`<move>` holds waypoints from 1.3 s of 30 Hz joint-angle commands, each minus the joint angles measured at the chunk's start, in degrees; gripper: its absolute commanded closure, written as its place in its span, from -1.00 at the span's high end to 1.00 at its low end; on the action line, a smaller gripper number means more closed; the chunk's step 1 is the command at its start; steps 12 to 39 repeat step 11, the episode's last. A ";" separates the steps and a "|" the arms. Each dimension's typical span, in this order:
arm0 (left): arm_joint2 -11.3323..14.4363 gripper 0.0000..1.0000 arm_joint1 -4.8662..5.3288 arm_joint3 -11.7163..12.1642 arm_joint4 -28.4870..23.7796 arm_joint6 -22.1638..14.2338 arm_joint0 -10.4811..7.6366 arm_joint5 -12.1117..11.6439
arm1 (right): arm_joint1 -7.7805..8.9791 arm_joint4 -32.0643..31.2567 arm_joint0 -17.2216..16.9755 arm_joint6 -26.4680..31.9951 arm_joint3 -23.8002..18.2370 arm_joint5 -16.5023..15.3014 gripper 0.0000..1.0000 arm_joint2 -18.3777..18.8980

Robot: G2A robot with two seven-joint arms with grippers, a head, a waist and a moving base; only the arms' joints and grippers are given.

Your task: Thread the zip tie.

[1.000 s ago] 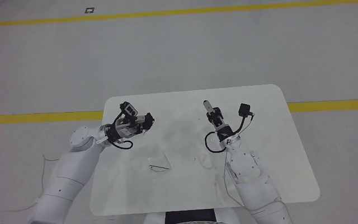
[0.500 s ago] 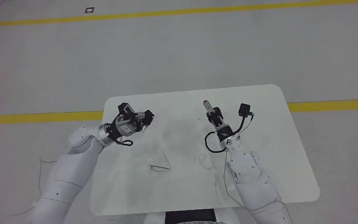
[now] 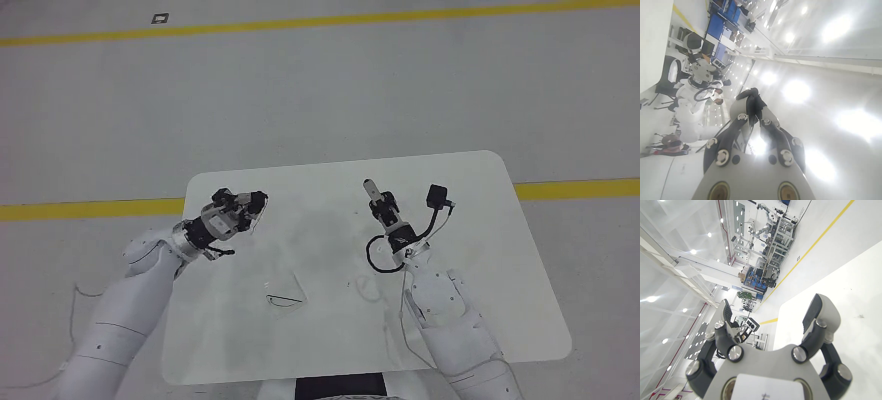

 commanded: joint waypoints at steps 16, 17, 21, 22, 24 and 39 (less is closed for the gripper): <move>-0.25 -1.00 -0.41 -0.24 -5.45 0.24 0.38 1.76 | 0.00 0.00 0.00 0.00 0.00 0.00 1.00 0.00; -0.25 -1.00 -0.41 -0.24 -5.45 0.24 0.38 1.76 | 0.00 0.00 0.00 0.00 0.00 0.00 1.00 0.00; -0.25 -1.00 -0.41 -0.24 -5.45 0.24 0.38 1.76 | 0.00 0.00 0.00 0.00 0.00 0.00 1.00 0.00; -0.25 -1.00 -0.41 -0.24 -5.45 0.24 0.38 1.76 | 0.00 0.00 0.00 0.00 0.00 0.00 1.00 0.00; -0.25 -1.00 -0.41 -0.24 -5.45 0.24 0.38 1.76 | 0.00 0.00 0.00 0.00 0.00 0.00 1.00 0.00; -0.25 -1.00 -0.41 -0.24 -5.45 0.24 0.38 1.76 | 0.00 0.00 0.00 0.00 0.00 0.00 1.00 0.00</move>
